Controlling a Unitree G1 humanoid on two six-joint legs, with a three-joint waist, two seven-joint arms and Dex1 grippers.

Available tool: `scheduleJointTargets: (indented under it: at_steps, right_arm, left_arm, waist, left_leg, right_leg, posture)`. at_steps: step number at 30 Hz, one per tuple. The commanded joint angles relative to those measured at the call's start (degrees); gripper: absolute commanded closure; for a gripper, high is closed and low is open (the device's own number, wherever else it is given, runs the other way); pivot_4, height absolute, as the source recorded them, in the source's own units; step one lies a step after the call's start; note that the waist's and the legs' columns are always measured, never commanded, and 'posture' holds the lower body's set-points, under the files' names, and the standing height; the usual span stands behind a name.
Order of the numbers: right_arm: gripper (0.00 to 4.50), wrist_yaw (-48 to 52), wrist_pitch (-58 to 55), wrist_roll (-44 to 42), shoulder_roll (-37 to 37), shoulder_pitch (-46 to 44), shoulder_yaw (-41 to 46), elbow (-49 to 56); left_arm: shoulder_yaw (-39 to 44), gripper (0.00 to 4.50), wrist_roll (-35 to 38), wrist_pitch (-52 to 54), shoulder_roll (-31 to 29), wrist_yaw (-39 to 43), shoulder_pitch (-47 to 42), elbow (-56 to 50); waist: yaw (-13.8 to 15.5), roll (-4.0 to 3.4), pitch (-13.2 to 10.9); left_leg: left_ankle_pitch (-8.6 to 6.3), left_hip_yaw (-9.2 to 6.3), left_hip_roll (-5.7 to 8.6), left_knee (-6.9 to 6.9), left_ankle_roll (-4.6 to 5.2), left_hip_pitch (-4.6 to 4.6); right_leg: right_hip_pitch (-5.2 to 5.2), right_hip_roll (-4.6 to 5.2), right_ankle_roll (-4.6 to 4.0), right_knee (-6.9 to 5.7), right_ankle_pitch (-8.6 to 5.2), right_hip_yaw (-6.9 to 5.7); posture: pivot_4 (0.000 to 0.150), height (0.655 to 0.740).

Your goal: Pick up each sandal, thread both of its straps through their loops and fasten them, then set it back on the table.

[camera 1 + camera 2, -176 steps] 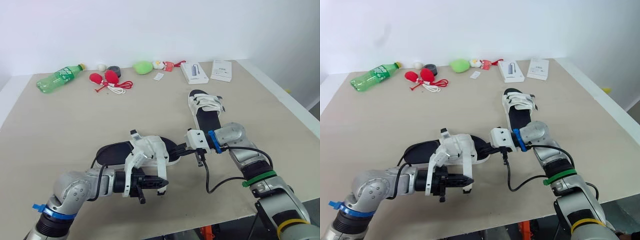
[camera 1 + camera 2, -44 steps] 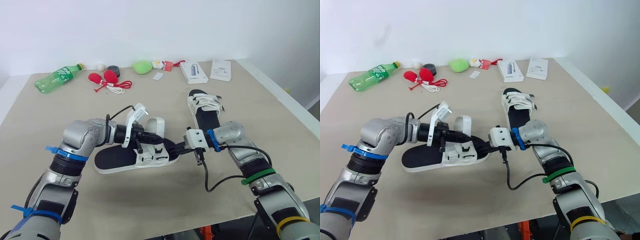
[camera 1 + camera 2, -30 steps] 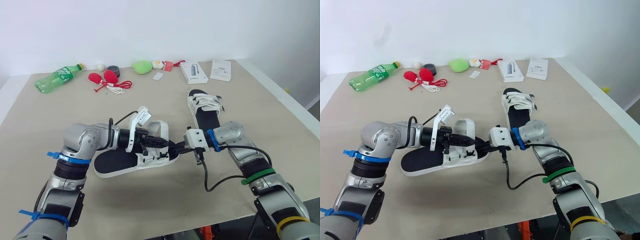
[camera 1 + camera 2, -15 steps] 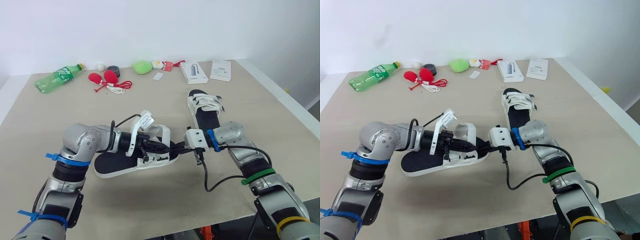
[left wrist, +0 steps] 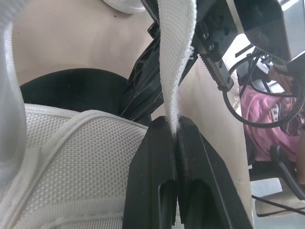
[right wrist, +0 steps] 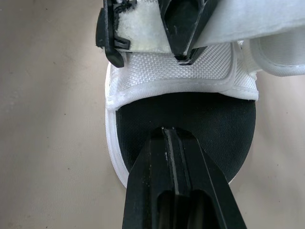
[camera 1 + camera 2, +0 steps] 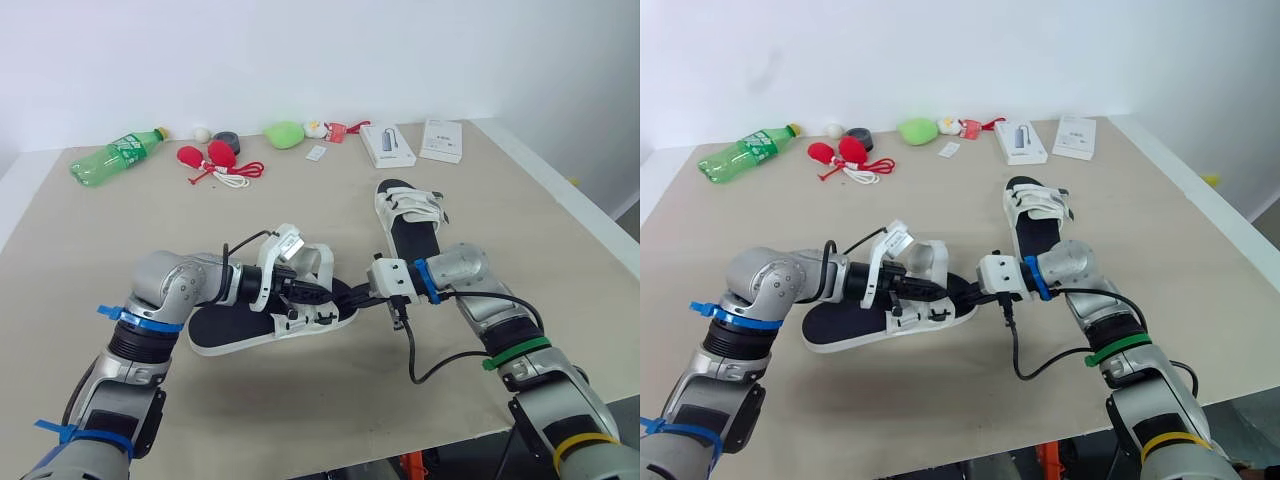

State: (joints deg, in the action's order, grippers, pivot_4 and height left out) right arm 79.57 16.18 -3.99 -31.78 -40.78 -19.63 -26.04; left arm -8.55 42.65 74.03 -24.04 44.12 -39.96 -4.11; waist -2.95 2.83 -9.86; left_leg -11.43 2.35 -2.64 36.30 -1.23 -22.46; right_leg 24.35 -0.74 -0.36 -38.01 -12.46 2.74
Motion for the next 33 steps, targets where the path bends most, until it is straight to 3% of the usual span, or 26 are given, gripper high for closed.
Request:
scheduleJointTargets:
  at_steps: [1, 11, 14, 16, 33]
  right_arm:
    - [4.50, -0.09, -0.53, 2.64, -0.73, 0.57, -0.86, -1.50]
    - [4.50, -0.09, -0.39, 2.70, -0.49, 0.21, -1.01, -1.97]
    - [4.50, -0.09, -0.11, 2.81, -0.42, -0.13, -1.01, -2.59]
    - [4.50, -0.10, 0.03, 2.84, -0.37, -0.41, -0.97, -3.03]
    - [4.50, -0.25, 0.83, 3.02, 0.23, -1.06, -1.16, -4.44]
  left_arm:
    - [-1.55, 4.42, -0.63, -0.50, -1.39, 0.90, 1.15, -1.70]
    - [-6.14, 4.42, -0.63, -6.04, -5.78, 7.45, 3.10, -8.01]
    - [-6.56, 3.67, -0.98, -7.43, -6.82, 8.97, 3.25, -8.68]
    - [-6.47, 2.74, -1.09, -8.63, -8.07, 10.97, 2.40, -8.82]
    - [-0.91, 2.74, -4.08, -12.57, -4.77, 8.24, -4.92, 1.46]
  waist:
    - [0.00, 0.00, 0.00]
    - [-0.02, 0.00, 0.00]
    - [-0.02, 0.00, 0.00]
    - [0.00, 0.00, 0.00]
    - [-0.01, 0.00, 0.00]
  left_leg:
    - [0.00, 0.00, 0.00, 0.00, 0.00, 0.00]
    - [-0.01, 0.00, -0.01, -0.10, -0.01, 0.02]
    - [-0.01, -0.03, -0.03, -0.11, -0.01, 0.02]
    - [0.00, -0.06, -0.03, -0.11, -0.01, 0.02]
    - [0.01, -0.04, 0.00, -0.08, -0.01, 0.02]
  right_leg:
    - [0.00, 0.00, -0.01, 0.00, 0.00, 0.00]
    - [0.01, -0.01, -0.10, 0.00, -0.07, 0.00]
    - [0.02, -0.04, -0.13, 0.00, -0.09, -0.01]
    - [0.01, -0.04, -0.13, 0.00, -0.09, -0.02]
    - [0.01, -0.03, -0.07, 0.00, -0.05, -0.02]
  posture:
    - [0.150, 0.7400]
    - [0.150, 0.7400]
    - [0.150, 0.7400]
    - [0.150, 0.7400]
    - [0.150, 0.7400]
